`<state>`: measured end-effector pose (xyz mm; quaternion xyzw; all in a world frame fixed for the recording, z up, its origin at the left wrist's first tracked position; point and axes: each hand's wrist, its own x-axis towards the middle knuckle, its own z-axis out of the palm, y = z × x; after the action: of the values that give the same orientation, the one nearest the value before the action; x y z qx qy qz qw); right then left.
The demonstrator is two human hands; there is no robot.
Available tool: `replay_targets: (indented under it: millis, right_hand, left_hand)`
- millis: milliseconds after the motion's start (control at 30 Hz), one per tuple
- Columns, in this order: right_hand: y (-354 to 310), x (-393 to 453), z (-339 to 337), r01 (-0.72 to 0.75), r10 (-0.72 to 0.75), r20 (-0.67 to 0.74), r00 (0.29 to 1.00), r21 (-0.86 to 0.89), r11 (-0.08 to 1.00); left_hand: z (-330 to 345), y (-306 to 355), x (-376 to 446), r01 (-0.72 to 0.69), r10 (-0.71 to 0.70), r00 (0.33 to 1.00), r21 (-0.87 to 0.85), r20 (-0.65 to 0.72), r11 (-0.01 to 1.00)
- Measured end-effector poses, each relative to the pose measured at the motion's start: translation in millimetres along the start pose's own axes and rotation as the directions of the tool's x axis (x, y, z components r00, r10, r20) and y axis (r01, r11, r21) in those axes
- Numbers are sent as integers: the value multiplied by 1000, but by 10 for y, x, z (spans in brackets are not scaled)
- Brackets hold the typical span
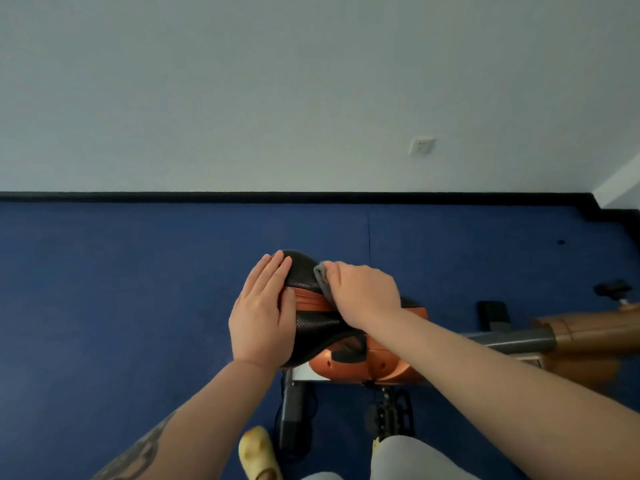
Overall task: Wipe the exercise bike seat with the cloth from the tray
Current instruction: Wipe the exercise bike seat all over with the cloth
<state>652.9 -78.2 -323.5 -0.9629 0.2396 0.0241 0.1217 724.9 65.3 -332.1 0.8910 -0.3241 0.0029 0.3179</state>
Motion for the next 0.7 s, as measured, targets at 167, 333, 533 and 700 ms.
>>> replay_targets:
  millis: [167, 333, 533, 700]
  right_hand:
    - [277, -299, -6, -158, 160, -50, 986, 44, 987]
    - [-183, -36, 85, -264, 255, -116, 960, -69, 962]
    - [-159, -479, 217, -381, 374, -366, 852, 54, 923]
    - [-30, -370, 102, -654, 673, -284, 683, 173, 737]
  left_hand:
    - [-31, -41, 3, -60, 58, 994, 18, 90, 998]
    - [-145, -71, 169, -446, 398, 853, 75, 338, 892]
    - [-89, -68, 628, -575, 545, 737, -53, 400, 816]
    - [-31, -100, 661, -561, 540, 729, -84, 420, 824]
